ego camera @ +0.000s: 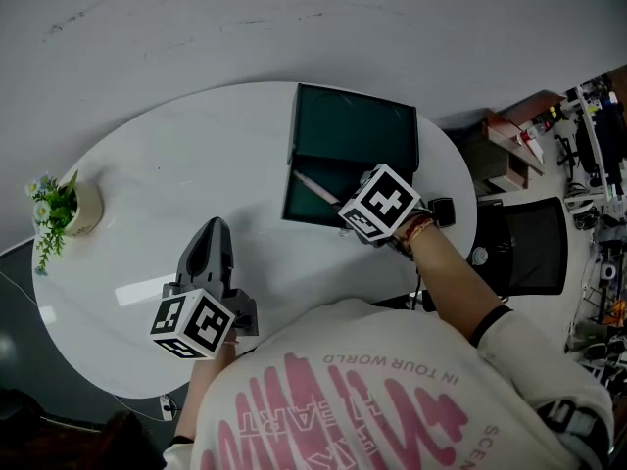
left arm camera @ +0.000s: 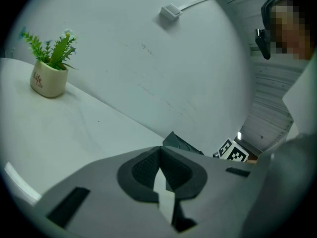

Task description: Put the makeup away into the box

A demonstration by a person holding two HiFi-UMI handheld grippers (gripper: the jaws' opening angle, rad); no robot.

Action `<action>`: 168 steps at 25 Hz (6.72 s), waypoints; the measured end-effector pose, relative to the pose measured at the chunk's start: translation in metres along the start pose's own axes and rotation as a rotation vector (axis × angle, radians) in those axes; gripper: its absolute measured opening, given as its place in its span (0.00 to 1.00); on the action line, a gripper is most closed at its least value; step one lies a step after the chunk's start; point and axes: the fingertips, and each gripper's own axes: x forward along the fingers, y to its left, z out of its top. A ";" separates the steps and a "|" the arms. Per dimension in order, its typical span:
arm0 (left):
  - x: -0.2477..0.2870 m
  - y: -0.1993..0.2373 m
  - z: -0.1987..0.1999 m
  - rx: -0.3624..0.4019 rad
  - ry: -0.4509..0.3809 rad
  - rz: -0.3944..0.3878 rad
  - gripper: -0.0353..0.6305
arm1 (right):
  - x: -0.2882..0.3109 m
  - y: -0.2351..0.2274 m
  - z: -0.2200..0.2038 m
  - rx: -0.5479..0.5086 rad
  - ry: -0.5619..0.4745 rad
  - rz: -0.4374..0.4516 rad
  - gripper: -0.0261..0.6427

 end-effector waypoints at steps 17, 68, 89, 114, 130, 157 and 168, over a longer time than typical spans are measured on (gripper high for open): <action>-0.016 0.010 0.012 -0.004 -0.031 0.012 0.06 | 0.006 -0.001 0.000 -0.005 0.126 -0.077 0.14; 0.025 -0.190 -0.093 0.138 0.132 -0.201 0.06 | -0.098 -0.129 -0.211 0.675 -0.523 -0.355 0.65; 0.013 -0.230 -0.153 0.059 0.009 -0.061 0.06 | -0.087 -0.138 -0.224 0.426 -0.481 -0.342 0.52; -0.031 -0.207 -0.124 0.034 -0.139 0.068 0.06 | -0.155 -0.080 -0.136 0.180 -0.657 -0.170 0.51; -0.025 -0.140 -0.033 0.126 -0.120 -0.019 0.06 | -0.110 -0.034 -0.063 0.230 -0.531 -0.123 0.51; 0.007 -0.014 0.025 0.105 0.024 -0.150 0.06 | -0.019 -0.030 -0.006 0.204 -0.157 -0.234 0.51; 0.004 -0.005 0.026 0.112 0.022 -0.155 0.06 | -0.007 -0.028 -0.011 0.231 -0.090 -0.201 0.51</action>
